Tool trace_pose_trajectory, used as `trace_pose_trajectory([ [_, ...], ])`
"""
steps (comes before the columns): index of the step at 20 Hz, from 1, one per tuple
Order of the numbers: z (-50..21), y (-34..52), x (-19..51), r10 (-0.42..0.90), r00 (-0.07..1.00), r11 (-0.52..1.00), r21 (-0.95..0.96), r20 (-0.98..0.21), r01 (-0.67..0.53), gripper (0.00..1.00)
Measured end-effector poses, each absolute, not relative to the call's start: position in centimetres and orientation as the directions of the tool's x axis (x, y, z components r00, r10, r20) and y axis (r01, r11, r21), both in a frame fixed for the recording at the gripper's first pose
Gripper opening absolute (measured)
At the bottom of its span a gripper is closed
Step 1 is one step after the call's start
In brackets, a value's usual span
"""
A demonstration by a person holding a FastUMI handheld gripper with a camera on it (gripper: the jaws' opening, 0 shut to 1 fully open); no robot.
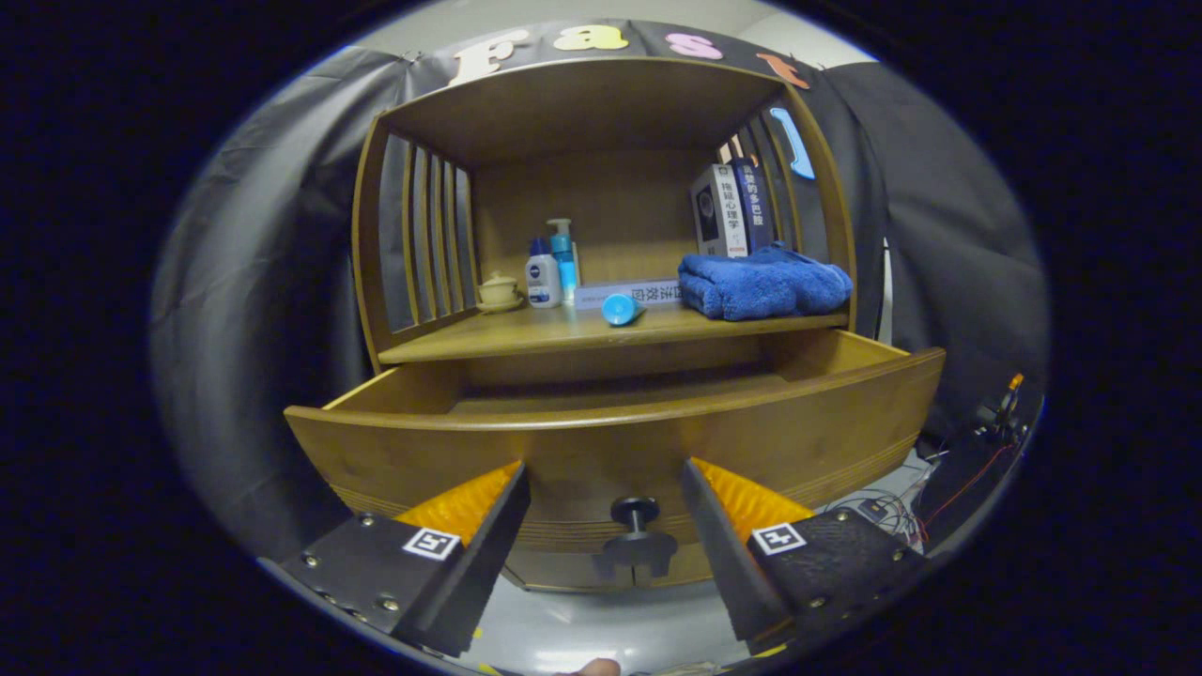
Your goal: Pull open the drawer, take out the items inside it, and place them on the countertop above the cabinet.
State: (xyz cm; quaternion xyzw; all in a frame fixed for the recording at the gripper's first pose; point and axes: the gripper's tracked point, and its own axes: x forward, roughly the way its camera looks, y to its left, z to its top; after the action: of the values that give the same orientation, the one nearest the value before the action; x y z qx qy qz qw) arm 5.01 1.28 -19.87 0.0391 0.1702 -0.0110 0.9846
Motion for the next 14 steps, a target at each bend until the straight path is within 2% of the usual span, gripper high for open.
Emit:
trace_pose_trajectory([
  [14,-19.86,1.07,5.79,0.009,0.941,0.995,0.094,-0.340,0.024,0.97],
])
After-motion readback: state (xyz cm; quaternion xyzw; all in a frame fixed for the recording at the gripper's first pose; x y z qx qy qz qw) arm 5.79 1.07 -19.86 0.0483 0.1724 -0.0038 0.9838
